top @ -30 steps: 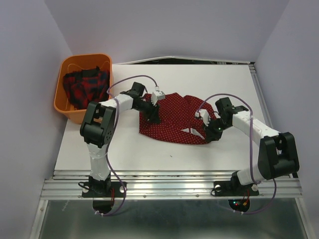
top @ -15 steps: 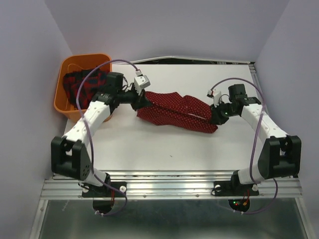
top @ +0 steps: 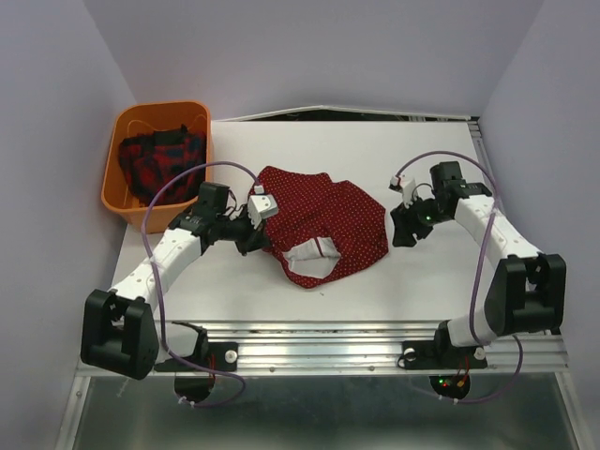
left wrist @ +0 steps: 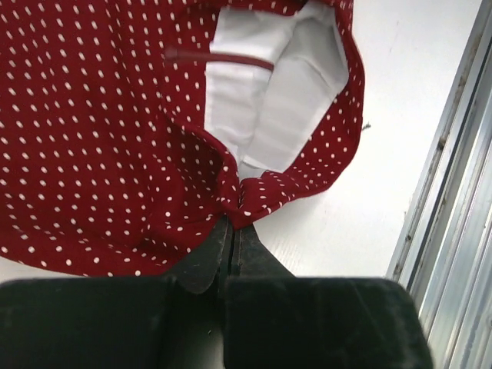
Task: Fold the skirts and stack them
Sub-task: Flatten the skirt out
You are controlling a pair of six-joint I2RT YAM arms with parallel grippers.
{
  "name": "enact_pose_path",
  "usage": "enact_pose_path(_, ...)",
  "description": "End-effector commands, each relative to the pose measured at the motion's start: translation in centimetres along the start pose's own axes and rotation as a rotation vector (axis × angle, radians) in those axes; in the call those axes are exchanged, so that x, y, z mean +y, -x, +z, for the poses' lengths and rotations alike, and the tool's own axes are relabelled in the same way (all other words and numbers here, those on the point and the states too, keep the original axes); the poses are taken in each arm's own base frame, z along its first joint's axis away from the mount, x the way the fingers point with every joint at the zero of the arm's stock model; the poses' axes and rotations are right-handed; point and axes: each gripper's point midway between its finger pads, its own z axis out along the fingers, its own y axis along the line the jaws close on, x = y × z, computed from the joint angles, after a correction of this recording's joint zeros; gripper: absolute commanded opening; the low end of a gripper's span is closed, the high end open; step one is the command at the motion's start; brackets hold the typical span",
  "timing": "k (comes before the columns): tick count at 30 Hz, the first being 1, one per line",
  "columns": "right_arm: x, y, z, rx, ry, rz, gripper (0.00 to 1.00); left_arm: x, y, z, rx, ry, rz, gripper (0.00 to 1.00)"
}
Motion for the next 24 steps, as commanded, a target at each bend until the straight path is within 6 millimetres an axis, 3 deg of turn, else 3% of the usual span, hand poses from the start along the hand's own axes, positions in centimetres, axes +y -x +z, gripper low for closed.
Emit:
enact_pose_path(1,2.1,1.2,0.6,-0.065,0.158,-0.019,0.61,1.2,0.8,-0.4,-0.016,0.054,0.04,0.0)
enact_pose_path(5,4.4,2.5,1.3,-0.109,0.249,-0.043,0.57,2.0,0.6,-0.2,0.007,0.066,0.0,0.0)
enact_pose_path(9,5.3,3.5,2.5,-0.127,0.216,-0.111,0.57,2.9,0.3,0.1,0.016,0.069,-0.055,0.0)
enact_pose_path(11,6.0,4.6,3.4,-0.136,0.149,-0.237,0.61,3.3,0.7,0.0,0.003,0.07,-0.08,0.0)
enact_pose_path(12,7.3,4.6,4.2,-0.124,0.157,-0.292,0.63,3.5,0.7,0.1,0.0,0.064,-0.094,0.0)
enact_pose_path(15,8.0,5.4,5.2,-0.131,0.118,-0.382,0.74,3.9,1.1,0.0,-0.014,0.059,-0.121,0.0)
enact_pose_path(17,8.6,5.7,6.3,-0.111,0.117,-0.43,1.0,4.2,1.3,0.0,-0.02,0.061,-0.131,0.0)
enact_pose_path(24,10.6,5.1,9.7,-0.045,0.152,-0.533,0.96,4.3,1.3,0.0,-0.024,0.061,-0.158,0.0)
